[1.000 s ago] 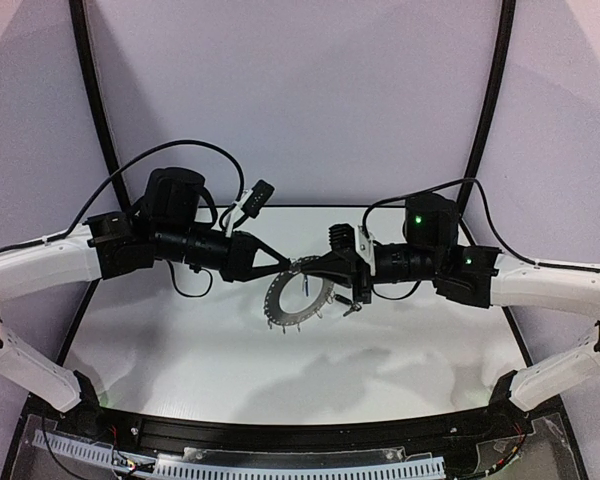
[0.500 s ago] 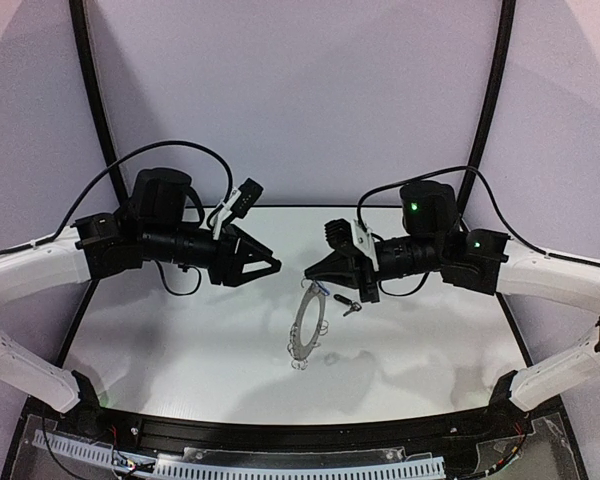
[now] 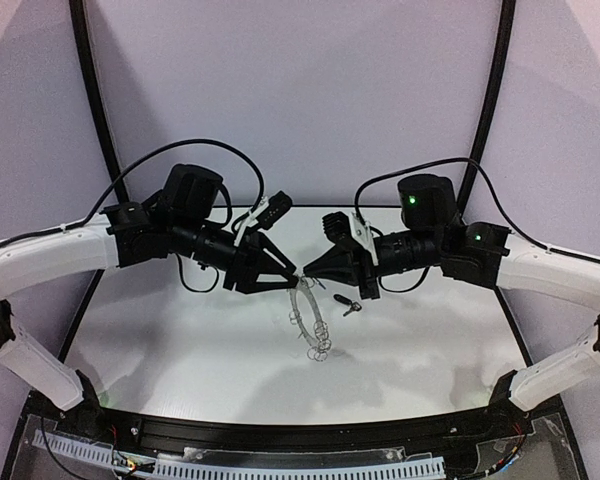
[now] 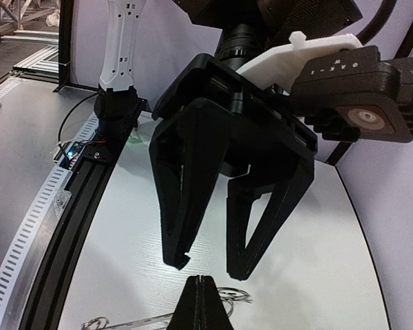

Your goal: Put the keys on the keyring

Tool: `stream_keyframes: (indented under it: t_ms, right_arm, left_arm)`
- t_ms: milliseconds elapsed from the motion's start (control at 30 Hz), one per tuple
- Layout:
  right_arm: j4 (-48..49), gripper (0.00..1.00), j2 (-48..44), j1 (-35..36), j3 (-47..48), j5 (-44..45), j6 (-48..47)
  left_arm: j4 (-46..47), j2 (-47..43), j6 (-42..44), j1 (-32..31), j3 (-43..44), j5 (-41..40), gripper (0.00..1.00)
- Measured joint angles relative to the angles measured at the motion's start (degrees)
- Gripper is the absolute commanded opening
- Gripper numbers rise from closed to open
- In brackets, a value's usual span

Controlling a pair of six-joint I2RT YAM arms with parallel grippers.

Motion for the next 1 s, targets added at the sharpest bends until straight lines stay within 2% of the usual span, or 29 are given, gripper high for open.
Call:
stream_keyframes:
  t_ms: [133, 400, 467, 567, 767, 1000]
  right_arm:
    - [0.0, 0.00, 0.3, 0.0, 0.2, -0.3, 0.5]
    - [1.0, 0.00, 0.7, 0.0, 0.5, -0.9, 1.7]
    - [1.3, 0.00, 0.9, 0.0, 0.6, -0.9, 2.0]
    - [1.7, 0.00, 1.2, -0.1, 0.6, -0.5, 2.4]
    - [1.7, 0.00, 1.2, -0.1, 0.6, 0.5, 2.6]
    - [1.4, 0.00, 0.2, 0.0, -0.2, 2.2, 1.9]
  left_arm:
    - [0.0, 1.1, 0.1, 0.0, 0.7, 1.2, 0.32]
    - [0.1, 3.1, 0.2, 0.0, 1.7, 2.7, 0.27]
    - [-0.5, 3.9, 0.5, 0.0, 2.8, 2.7, 0.08]
    - [-1.7, 4.5, 1.0, 0.0, 3.8, 3.6, 0.01]
    - [-1.7, 4.8, 1.4, 0.0, 3.8, 3.9, 0.01]
    - [6.5, -1.0, -2.4, 0.0, -3.9, -0.5, 0.01]
